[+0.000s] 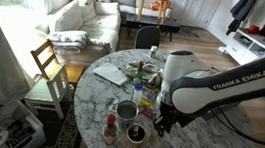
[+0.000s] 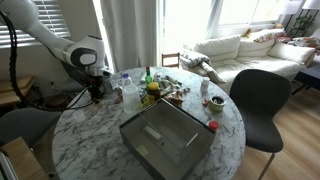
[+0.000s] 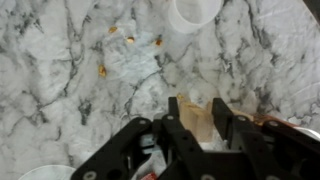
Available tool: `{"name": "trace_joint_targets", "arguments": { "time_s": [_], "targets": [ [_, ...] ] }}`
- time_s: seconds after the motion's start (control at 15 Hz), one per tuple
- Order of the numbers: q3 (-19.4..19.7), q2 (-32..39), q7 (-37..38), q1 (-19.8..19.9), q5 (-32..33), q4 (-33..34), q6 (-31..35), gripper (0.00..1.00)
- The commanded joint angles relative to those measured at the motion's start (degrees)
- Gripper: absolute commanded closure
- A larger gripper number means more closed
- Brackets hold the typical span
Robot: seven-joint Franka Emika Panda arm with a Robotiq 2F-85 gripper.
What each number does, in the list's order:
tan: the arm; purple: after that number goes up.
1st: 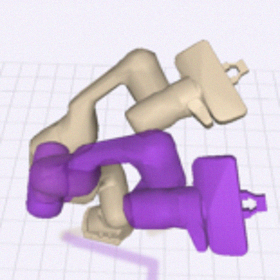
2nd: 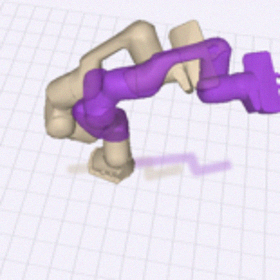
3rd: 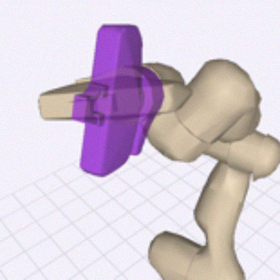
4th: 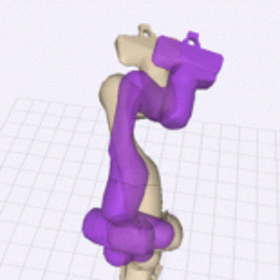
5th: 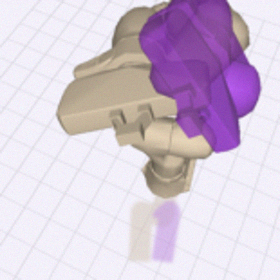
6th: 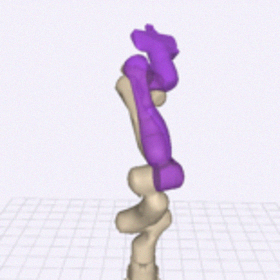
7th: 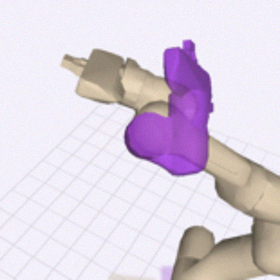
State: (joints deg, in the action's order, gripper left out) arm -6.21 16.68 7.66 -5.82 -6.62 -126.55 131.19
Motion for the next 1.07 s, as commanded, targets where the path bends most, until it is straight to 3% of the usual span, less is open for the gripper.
{"name": "trace_joint_targets", "arguments": {
  "time_s": [0.0, 0.07, 0.27, 0.67, 0.8, 0.87, 1.0],
  "targets": [
    [0.68, 0.52, 1.35, -0.75, 1.13, 0.28, -0.13, 0.27],
    [0.84, 0.28, 1.5, -0.69, 1.27, 0.07, -0.06, 0.19],
    [1.31, -0.19, 1.85, -0.61, 1.93, -0.29, -0.03, 0.15],
    [1.99, -0.58, 2.66, -0.73, 3.58, -0.37, -0.38, 0.19],
    [1.82, -1.27, 2.71, -0.76, 3.57, -0.6, -0.13, 0.12],
    [1.68, -1.88, 2.75, -0.82, 3.43, -0.79, 0.11, 0.03],
    [1.39, -3.08, 2.51, -0.98, 3.21, -1.06, 0.31, 0.0]
  ]
}}
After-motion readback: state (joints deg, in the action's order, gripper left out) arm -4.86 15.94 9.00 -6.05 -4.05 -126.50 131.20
